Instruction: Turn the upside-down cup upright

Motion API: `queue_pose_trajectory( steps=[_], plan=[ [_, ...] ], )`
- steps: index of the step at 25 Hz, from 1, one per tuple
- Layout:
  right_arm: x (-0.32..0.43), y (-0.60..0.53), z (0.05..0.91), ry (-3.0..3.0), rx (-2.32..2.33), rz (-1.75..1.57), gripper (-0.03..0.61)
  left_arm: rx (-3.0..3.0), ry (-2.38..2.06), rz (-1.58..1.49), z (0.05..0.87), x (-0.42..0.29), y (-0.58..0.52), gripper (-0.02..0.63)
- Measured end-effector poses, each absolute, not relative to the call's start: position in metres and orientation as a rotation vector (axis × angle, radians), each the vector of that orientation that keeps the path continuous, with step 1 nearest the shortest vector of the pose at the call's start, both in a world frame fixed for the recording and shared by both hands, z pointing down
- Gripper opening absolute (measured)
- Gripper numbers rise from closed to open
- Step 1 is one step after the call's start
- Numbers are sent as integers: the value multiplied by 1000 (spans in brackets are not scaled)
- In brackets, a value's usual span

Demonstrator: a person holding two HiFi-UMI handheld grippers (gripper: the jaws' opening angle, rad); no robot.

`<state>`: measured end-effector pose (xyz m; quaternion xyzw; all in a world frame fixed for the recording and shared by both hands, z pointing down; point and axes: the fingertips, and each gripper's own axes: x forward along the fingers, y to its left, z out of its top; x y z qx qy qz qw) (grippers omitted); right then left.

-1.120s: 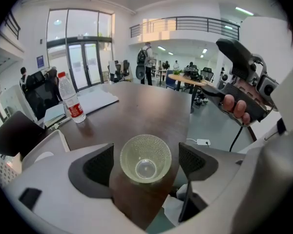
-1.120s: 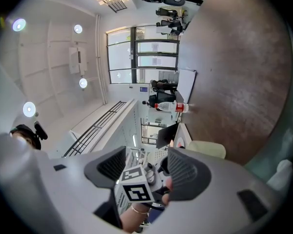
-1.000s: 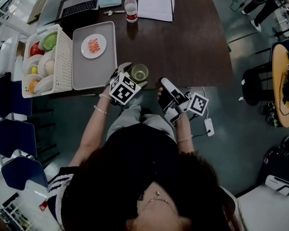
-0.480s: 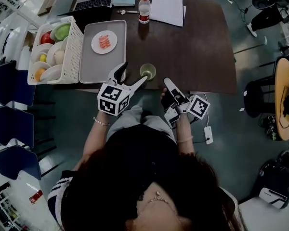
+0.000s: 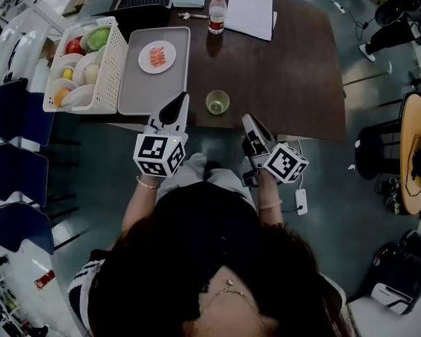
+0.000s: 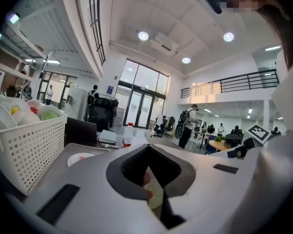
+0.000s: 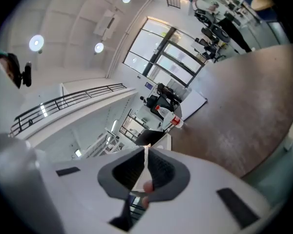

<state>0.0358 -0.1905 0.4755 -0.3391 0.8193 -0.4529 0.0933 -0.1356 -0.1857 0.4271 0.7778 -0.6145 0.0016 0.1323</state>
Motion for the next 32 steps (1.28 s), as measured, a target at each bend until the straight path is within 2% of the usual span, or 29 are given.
queue_pose_trajectory(
  steps=[7, 15, 25, 32],
  plan=[
    [33, -187, 453, 2754, -1236, -890, 18, 2071, -1777, -103, 427, -135, -168, 3],
    [36, -176, 440, 2939, -1307, -557, 18, 2059, -1663, -124, 425, -112, -143, 2],
    [38, -171, 447, 3018, -1176, -507, 17, 2255, -1585, -20, 429, -59, -135, 2],
    [30, -166, 443, 3033, -1189, -432, 17, 2230, -1627, -64, 427, -64, -133, 2]
  ],
)
